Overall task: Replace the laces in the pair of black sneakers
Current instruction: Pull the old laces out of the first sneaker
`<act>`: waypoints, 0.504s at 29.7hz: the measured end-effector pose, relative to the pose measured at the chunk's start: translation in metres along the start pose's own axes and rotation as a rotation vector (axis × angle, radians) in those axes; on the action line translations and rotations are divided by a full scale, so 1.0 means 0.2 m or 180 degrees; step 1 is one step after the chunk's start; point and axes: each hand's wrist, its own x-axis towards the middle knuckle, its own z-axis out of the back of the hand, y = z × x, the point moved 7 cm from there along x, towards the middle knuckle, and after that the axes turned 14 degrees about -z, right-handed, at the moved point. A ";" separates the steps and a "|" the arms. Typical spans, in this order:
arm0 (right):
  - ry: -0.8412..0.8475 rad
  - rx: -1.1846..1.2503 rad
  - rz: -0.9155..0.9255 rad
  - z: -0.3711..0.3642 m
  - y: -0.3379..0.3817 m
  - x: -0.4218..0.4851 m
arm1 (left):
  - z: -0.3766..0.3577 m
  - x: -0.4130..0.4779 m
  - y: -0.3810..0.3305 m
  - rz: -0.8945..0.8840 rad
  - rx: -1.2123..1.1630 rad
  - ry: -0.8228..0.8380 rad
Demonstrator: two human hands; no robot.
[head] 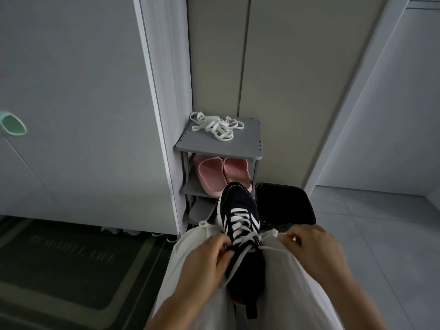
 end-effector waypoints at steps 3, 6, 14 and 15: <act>0.0496 0.0228 0.0038 -0.07 0.07 -0.01 | 0.01 0.07 0.00 0.0100 0.0066 -0.0071; 0.0757 0.0606 -0.0016 -0.13 0.11 0.01 | -0.05 0.12 0.03 0.0475 -0.0414 0.0203; 0.1430 0.1512 -0.0384 -0.23 0.18 0.02 | -0.08 0.14 0.10 0.0838 -0.0661 0.0423; 0.1472 0.1469 -0.0339 -0.24 0.19 0.02 | -0.07 0.15 0.09 0.0760 -0.0521 0.0430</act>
